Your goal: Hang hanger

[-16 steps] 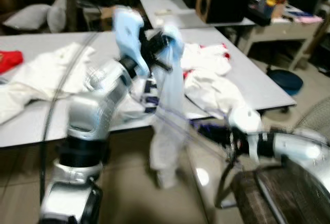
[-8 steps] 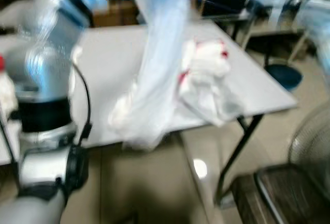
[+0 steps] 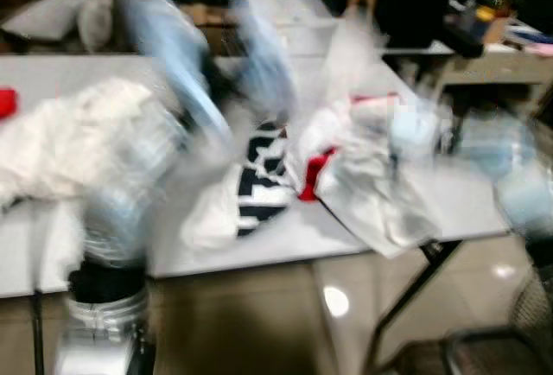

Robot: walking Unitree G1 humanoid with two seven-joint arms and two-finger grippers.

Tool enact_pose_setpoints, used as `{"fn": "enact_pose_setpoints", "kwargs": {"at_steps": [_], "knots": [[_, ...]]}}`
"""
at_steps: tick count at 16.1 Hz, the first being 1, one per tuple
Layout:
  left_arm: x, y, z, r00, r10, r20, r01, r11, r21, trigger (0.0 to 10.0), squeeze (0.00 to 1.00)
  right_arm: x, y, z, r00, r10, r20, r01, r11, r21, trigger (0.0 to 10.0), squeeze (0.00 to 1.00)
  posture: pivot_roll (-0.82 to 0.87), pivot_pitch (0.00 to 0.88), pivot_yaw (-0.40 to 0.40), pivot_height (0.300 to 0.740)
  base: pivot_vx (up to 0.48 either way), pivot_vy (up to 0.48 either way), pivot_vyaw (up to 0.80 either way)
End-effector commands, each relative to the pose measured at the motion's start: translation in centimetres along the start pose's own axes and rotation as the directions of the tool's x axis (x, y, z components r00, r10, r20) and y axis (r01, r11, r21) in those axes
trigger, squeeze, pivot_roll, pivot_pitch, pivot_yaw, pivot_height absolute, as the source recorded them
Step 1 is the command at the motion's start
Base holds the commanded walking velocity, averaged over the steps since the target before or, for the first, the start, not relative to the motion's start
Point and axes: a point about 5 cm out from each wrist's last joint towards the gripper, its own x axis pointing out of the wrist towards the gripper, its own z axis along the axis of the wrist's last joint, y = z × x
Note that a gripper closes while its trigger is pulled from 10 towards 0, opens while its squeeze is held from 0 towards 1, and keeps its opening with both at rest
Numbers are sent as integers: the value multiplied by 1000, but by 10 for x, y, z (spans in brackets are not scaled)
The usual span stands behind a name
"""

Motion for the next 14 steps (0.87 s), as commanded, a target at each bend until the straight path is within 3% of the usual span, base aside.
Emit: {"fn": "enact_pose_setpoints", "kwargs": {"at_steps": [1, 2, 3, 4, 6, 8, 9, 10, 14], "knots": [[0, -1, 0, 1000, 4, -24, -3, 998, 57, 10000, 0, -1, -8, 22, 997, 10, 76, -8, 999, -35, 10000, 0, 8, 0, -48, 740, 0, 0, 0], [-5, -5, -26, 992, 12, -127, -3, 998, 67, 10000, 0, -9, 12, 18, 996, 74, 56, -75, 997, 16, 10000, 0, 0, 0, -36, 740, 0, 0, 0], [-12, 1, -47, 968, 75, -239, -49, 992, 113, 10000, 0, -24, 22, 17, 992, 117, 39, -119, 991, 57, 10000, 0, -12, 0, -19, 740, 0, 0, 0], [-15, 6, -52, 955, 108, -277, -65, 985, 161, 10000, 0, -31, 24, 17, 991, 131, 34, -133, 989, 69, 10000, 0, -12, 0, -19, 740, 0, 0, 0], [-17, 14, -54, 941, 153, -303, -93, 974, 206, 10000, 0, -40, 24, 20, 989, 145, 29, -147, 986, 85, 10000, 0, -13, 0, -14, 740, 0, 0, 0], [-12, 34, -50, 930, 254, -266, -207, 959, 193, 10000, 0, -54, 24, 26, 985, 171, 9, -171, 984, 48, 10000, 0, -12, 0, -7, 740, 0, 0, 0], [-10, 38, -49, 927, 276, -253, -233, 954, 188, 10000, 878, -58, 25, 29, 982, 189, -2, -188, 981, 55, 10000, 0, -12, 0, -7, 740, 0, 0, 0], [-6, 51, -47, 916, 323, -240, -282, 940, 190, 10000, 1000, -66, 26, 35, 973, 229, -14, -227, 970, 83, 10000, 0, -11, 0, -5, 740, 0, 0, 0], [-6, 74, -59, 874, 373, -311, -313, 922, 227, 10000, 1000, -94, 22, 56, 961, 277, 5, -275, 953, 123, 10000, 0, -20, 0, 11, 740, 0, 0, 0]]}}
